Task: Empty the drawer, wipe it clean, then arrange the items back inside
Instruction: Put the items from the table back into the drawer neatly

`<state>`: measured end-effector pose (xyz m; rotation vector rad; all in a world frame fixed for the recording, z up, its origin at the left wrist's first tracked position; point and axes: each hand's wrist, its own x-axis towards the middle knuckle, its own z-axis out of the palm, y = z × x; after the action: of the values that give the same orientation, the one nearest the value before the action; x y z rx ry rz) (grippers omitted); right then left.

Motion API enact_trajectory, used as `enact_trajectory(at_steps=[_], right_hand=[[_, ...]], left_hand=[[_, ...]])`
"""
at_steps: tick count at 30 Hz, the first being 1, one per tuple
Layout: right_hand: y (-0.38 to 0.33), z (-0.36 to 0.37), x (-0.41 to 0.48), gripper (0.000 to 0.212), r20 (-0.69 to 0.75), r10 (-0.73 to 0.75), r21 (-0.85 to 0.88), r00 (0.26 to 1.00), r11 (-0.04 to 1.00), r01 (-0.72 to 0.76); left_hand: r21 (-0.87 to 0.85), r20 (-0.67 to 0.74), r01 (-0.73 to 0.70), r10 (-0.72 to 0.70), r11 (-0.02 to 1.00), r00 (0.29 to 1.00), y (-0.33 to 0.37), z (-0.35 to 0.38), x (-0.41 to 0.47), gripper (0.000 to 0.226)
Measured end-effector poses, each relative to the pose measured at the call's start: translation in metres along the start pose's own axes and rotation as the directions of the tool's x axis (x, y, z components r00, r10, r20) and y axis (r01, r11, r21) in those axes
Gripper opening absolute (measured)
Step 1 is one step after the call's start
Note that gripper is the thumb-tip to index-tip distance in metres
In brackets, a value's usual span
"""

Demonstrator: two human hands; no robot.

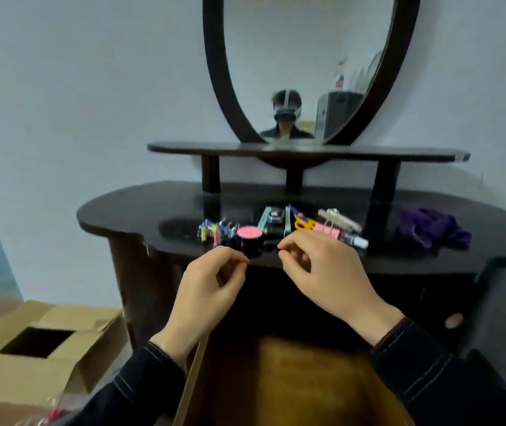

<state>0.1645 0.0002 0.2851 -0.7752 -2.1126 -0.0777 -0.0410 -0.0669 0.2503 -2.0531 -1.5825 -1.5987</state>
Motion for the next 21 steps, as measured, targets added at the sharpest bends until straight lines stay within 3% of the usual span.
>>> enact_trajectory(at_steps=[4, 13, 16, 19, 21], right_hand=[[0.024, 0.019, 0.031, 0.019, 0.081, 0.014, -0.265, 0.997, 0.964, 0.008], [0.045, 0.034, 0.041, 0.017, 0.198, 0.046, -0.2, 0.979, 0.98, -0.006], [0.047, 0.028, 0.071, 0.012, 0.137, 0.205, -0.197, 0.969, 0.965, -0.176], [0.05, 0.026, 0.112, 0.012, 0.228, 0.429, -0.26, 0.874, 0.892, -0.37], [0.052, 0.032, 0.132, 0.008, 0.315, 0.483, -0.321, 0.817, 0.864, -0.388]], left_hand=[[0.18, -0.072, 0.014, -0.001, 0.984, 0.997, -0.01, 0.011, 0.051, 0.008], [0.329, 0.138, -0.049, 0.003, 0.943, 0.99, -0.042, 0.026, 0.096, 0.028], [0.322, 0.147, -0.036, -0.012, 0.946, 0.989, -0.049, 0.029, 0.096, 0.03], [0.286, 0.162, -0.004, -0.044, 0.958, 0.986, -0.052, 0.03, 0.098, 0.027], [0.261, 0.189, 0.007, -0.058, 0.965, 0.98, -0.054, 0.03, 0.099, 0.025]])
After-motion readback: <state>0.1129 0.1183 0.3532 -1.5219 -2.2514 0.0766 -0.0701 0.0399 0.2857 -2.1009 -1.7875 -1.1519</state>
